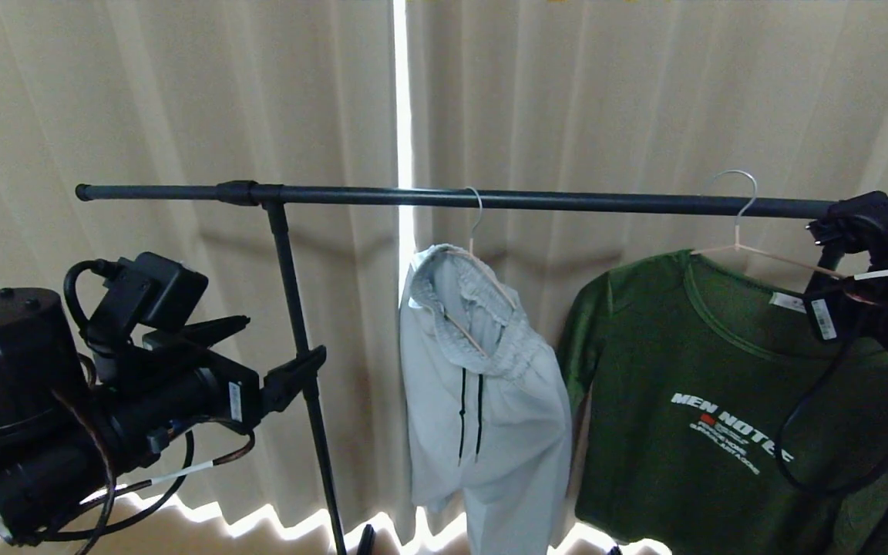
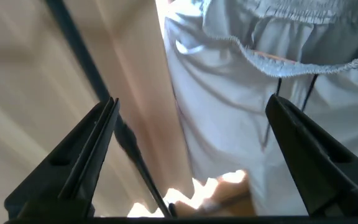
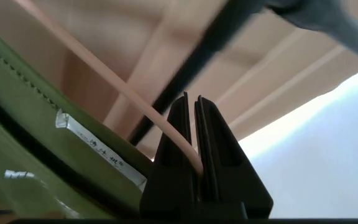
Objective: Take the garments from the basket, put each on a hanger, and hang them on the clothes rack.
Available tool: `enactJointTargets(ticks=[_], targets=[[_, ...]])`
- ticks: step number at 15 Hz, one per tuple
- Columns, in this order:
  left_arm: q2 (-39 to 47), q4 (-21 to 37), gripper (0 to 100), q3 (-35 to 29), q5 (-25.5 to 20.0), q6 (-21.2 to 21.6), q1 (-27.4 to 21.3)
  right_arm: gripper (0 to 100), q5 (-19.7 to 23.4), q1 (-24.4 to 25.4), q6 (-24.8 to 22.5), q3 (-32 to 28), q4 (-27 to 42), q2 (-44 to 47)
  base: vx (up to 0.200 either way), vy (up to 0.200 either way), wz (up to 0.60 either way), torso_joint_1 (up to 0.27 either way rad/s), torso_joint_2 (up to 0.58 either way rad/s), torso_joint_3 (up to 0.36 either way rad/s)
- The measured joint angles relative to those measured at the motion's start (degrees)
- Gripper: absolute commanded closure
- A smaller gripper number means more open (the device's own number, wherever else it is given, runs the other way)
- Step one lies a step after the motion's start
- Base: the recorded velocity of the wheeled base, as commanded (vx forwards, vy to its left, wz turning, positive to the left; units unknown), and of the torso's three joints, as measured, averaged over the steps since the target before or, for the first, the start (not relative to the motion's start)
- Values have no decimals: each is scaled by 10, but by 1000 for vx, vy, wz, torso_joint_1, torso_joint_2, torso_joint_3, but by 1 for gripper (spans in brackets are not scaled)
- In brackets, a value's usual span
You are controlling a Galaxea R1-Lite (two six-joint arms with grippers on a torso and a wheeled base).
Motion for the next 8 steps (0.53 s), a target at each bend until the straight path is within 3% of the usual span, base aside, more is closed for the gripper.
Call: enactJointTargets(ticks=[2, 8], targets=[[-24, 25, 0, -17, -25, -13, 1, 100, -7, 4, 0, -17, -10, 24, 0, 0, 0, 0, 0, 0], [-44, 27, 0, -20, -27, -13, 2, 100, -26, 42, 0, -33, -20, 68, 0, 0, 0, 0, 0, 0]])
